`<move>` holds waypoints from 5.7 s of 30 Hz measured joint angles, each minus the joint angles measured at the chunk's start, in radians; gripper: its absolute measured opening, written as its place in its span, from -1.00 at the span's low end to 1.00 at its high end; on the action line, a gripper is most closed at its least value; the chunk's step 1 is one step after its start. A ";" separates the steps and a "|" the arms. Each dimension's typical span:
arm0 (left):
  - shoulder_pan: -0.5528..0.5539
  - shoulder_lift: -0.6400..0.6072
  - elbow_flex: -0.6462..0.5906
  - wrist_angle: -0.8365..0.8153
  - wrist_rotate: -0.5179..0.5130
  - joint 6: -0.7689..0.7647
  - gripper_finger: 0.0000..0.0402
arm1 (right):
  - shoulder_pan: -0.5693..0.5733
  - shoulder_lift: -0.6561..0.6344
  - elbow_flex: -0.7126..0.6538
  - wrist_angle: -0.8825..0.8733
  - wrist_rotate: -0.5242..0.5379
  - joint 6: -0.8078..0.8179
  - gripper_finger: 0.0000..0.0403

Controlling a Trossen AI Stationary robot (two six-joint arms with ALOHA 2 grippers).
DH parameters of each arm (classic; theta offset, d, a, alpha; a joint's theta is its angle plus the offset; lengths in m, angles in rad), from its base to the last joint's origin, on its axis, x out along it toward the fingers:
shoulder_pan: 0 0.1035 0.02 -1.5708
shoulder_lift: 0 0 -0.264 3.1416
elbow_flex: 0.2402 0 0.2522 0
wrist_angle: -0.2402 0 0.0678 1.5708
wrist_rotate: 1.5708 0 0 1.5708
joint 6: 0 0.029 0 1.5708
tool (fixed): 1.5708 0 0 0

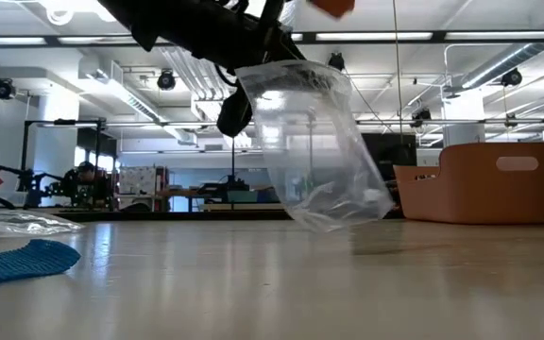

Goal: Roll bandage
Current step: Put the orange bandage into the transparent zip bag

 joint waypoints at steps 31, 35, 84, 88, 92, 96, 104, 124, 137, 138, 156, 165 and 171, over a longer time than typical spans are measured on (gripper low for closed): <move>0.032 -0.017 0.001 0.055 -0.031 0.049 -1.00 | 0.036 0.137 -0.001 -0.104 -0.045 0.144 -0.75; 0.029 -0.012 0.001 0.084 -0.060 0.057 -1.00 | 0.040 0.139 -0.001 -0.104 -0.007 0.156 -0.75; 0.006 0.039 0.026 0.112 0.089 0.007 -1.00 | -0.033 0.168 0.009 -0.219 0.033 0.138 -0.75; 0.005 0.036 0.069 -0.005 0.051 0.131 -1.00 | -0.035 0.167 0.018 -0.227 0.033 0.139 -0.75; 0.008 0.035 0.134 -0.142 0.050 0.033 -1.00 | -0.034 0.163 0.032 -0.237 0.030 0.133 -0.75; 0.008 0.036 0.204 -0.237 0.051 0.045 -1.00 | -0.034 0.162 0.045 -0.235 0.035 0.113 -0.75; 0.014 0.043 0.260 -0.186 0.176 -0.193 -1.00 | -0.039 0.161 0.052 -0.237 0.044 0.086 -0.75; 0.074 0.044 0.000 0.111 0.313 -0.524 -1.00 | -0.052 0.129 0.062 -0.367 -0.017 0.376 -0.02; 0.108 0.044 -0.025 0.154 0.370 -0.543 -1.00 | -0.042 -0.008 0.045 -0.389 -0.233 0.337 0.23; 0.108 0.044 -0.025 0.154 0.369 -0.542 -1.00 | -0.042 -0.007 0.037 -0.387 -0.250 0.315 0.21; 0.081 0.048 -0.019 0.173 0.304 -0.508 -1.00 | -0.156 0.177 0.013 -0.264 -0.257 0.066 -0.06; 0.068 0.048 -0.018 0.230 0.299 -0.488 -1.00 | -0.185 0.236 0.013 -0.282 -0.249 0.040 -0.56; 0.066 0.048 -0.018 0.241 0.301 -0.464 -1.00 | -0.169 0.242 0.035 -0.333 -0.217 0.068 -0.95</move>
